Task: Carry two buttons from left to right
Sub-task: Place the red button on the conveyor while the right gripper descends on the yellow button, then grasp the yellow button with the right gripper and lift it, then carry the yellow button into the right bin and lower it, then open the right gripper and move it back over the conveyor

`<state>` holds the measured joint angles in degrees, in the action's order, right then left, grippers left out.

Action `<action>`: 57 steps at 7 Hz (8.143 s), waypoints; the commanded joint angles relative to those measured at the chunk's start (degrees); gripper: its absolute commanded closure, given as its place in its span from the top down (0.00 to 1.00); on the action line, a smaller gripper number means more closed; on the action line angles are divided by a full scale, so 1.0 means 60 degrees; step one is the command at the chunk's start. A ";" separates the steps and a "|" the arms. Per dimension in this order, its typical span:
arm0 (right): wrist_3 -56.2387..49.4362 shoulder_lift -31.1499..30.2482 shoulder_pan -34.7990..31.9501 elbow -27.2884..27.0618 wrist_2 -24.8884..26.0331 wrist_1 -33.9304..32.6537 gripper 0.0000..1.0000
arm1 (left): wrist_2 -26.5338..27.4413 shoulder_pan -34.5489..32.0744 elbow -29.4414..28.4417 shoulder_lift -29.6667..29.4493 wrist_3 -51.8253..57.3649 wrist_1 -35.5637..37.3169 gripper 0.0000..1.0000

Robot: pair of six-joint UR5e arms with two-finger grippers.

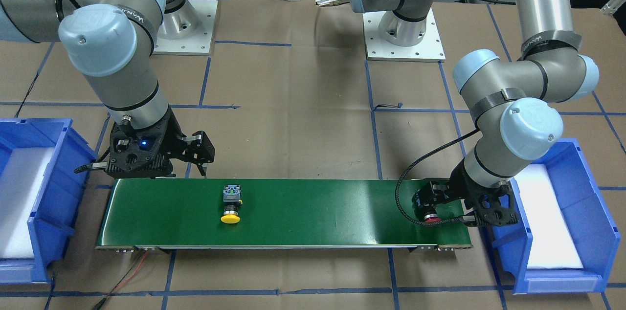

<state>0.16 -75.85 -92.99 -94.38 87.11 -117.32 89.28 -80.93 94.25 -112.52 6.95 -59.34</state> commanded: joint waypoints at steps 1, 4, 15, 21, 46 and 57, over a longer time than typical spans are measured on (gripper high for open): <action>0.0002 0.0262 0.0015 0.0026 -0.0015 -0.0017 1.00 | 0.0004 -0.0017 -0.0239 0.0513 -0.0001 -0.0491 1.00; 0.0148 0.1302 0.0044 0.0129 -0.0016 -0.0835 1.00 | -0.0011 -0.0061 -0.0240 0.1887 -0.0015 -0.2654 1.00; -0.0159 0.1513 0.0598 0.0900 0.0336 0.0711 0.04 | 0.0077 -0.1028 -0.1559 0.3063 -0.0661 -0.5974 1.00; -0.6446 0.0601 0.4960 0.2415 0.0190 0.2781 0.02 | 0.0077 -0.1042 -0.1016 0.3504 -0.0587 -0.5695 1.00; -0.3505 -0.0027 0.3232 0.2560 0.0365 0.2430 1.00 | 0.0106 -0.0984 -0.0840 0.3665 -0.0558 -0.5534 1.00; 0.0410 -0.0307 0.0220 0.1816 0.0790 0.3074 1.00 | 0.0106 -0.0969 -0.0840 0.3665 -0.0558 -0.5534 1.00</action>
<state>1.53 -77.54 -91.63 -81.90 91.93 -98.99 89.91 -86.75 89.21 -90.53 3.60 -92.55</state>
